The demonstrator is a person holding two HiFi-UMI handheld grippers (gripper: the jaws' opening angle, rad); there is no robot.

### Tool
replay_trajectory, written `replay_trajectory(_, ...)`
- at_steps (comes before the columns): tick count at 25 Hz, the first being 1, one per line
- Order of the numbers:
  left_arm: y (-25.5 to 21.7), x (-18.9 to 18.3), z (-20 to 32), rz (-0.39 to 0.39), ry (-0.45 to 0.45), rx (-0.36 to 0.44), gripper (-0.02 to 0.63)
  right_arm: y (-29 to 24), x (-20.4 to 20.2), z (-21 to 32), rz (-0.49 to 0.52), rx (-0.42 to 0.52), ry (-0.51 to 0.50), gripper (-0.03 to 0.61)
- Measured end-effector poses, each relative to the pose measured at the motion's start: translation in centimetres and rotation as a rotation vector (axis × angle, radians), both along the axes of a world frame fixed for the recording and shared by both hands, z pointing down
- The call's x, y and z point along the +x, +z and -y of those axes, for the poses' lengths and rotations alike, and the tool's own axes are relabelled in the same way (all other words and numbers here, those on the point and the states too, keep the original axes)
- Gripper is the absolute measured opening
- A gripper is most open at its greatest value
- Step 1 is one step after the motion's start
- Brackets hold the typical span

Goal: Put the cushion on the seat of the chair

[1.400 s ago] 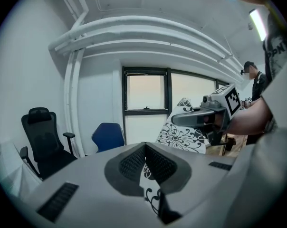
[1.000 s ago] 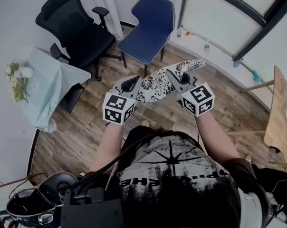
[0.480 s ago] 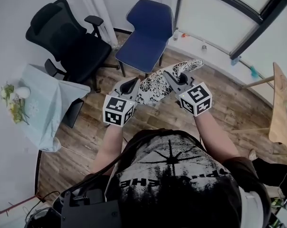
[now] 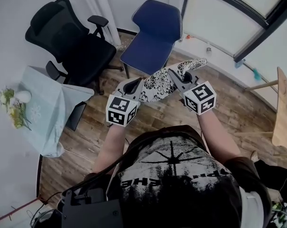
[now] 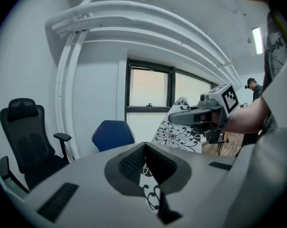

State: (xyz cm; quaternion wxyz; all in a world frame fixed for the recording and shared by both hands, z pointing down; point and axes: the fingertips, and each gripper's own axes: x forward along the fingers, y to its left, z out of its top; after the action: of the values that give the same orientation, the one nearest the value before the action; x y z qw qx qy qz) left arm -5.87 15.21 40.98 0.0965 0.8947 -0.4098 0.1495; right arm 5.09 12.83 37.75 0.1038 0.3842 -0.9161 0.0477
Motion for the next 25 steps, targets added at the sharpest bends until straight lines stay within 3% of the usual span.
replay_trajectory(15, 2.0, -2.0, 4.2, -0.018, -0.057, -0.057, 0.015, 1.6, -1.6, 5.2, -0.002, -0.046, -0.037, 0.025)
replay_trajectory(25, 1.8, -0.9, 10.3, -0.004, -0.156, -0.076, 0.015, 0.9, -1.4, 12.5, 0.007, -0.043, -0.154, 0.026)
